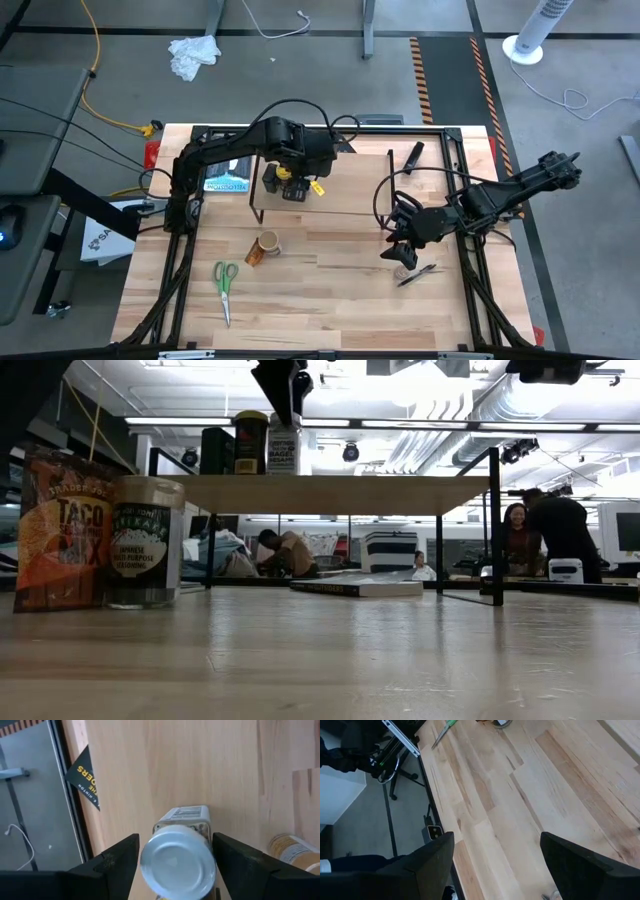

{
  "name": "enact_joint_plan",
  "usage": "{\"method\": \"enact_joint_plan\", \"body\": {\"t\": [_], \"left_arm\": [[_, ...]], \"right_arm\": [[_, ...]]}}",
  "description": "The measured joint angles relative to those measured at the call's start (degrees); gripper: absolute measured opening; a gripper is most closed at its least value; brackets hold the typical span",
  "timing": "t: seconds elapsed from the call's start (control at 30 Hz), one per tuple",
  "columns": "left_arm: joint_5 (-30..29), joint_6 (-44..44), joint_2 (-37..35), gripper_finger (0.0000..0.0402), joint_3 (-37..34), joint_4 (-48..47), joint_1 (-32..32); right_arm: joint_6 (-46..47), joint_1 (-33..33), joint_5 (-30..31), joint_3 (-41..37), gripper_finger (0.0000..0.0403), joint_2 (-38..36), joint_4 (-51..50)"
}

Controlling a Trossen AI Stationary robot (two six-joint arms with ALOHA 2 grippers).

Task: Shelf spices
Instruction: Put the white seasoning bottle on the shelf, then put the gold seasoning bottle on the shelf

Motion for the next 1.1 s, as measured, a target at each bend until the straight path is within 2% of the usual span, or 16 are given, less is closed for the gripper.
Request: {"method": "enact_joint_plan", "body": {"t": [0.67,0.9,1.0,1.1], "left_arm": [[0.4,-2.5,-3.4,0.0256,0.1,0.0,0.0],[-2.5,-6.1,-7.2,0.0256,0.3,0.1,-1.3],[1.5,-12.7,-10.0,0.0255,0.3,0.0,-4.1],[5.6,-17.1,-13.0,0.0255,-0.9,0.1,-10.7]], "right_arm": [[-1.4,0.0,0.5,0.0,0.0293,0.0,-0.1],[-1.9,0.0,0.5,0.0,0.0293,0.0,-0.1],[-1.9,0.0,0.5,0.0,0.0293,0.0,-0.1],[-1.9,0.0,0.4,0.0,0.0293,0.0,-0.2]]}}
